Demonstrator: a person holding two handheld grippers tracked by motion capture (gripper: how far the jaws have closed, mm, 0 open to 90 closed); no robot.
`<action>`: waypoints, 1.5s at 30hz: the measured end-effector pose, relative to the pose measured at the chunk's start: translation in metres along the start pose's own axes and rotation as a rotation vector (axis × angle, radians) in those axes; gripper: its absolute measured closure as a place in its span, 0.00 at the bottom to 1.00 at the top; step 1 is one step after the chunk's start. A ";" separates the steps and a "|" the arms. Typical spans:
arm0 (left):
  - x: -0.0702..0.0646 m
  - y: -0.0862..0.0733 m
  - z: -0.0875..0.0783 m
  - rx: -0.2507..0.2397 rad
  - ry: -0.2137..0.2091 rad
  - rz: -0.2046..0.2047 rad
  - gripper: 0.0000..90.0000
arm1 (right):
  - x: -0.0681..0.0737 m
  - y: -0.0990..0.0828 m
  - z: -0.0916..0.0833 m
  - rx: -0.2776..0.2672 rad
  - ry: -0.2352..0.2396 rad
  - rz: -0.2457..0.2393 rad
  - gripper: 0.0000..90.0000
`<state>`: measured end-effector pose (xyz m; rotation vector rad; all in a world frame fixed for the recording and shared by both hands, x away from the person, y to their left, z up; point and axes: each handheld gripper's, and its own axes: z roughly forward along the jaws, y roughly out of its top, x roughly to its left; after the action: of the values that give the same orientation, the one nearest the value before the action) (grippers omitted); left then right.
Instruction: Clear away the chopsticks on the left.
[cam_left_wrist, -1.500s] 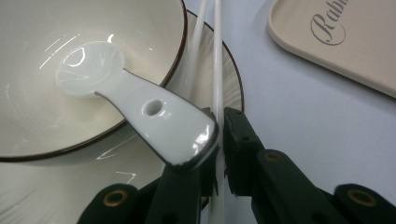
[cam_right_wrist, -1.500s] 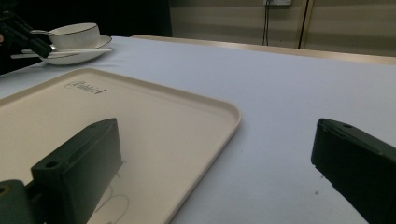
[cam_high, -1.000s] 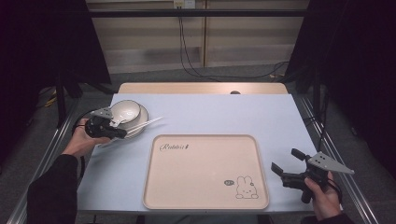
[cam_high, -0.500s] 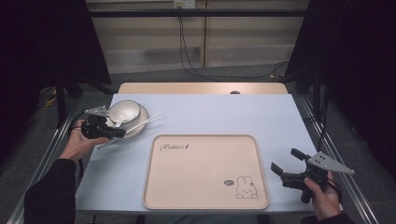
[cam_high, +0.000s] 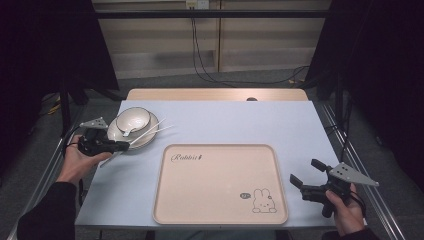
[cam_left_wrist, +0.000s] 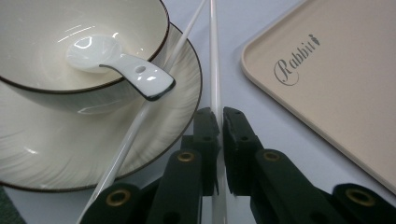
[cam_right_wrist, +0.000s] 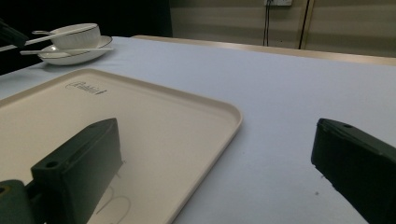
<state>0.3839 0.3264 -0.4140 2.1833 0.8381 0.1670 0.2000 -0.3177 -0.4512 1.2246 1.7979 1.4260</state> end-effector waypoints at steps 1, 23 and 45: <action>-0.003 -0.001 -0.003 -0.005 0.005 -0.008 0.94 | 0.000 0.000 0.000 0.001 0.001 0.002 0.01; -0.094 -0.022 -0.017 -0.078 0.104 -0.207 0.94 | 0.000 0.002 0.003 -0.006 0.005 -0.007 0.01; -0.162 -0.028 0.016 -0.061 0.122 -0.350 0.94 | 0.001 0.002 0.004 0.000 0.007 -0.032 0.01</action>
<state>0.2495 0.2299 -0.4223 1.9492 1.2518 0.1496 0.2032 -0.3153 -0.4507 1.1867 1.8141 1.4142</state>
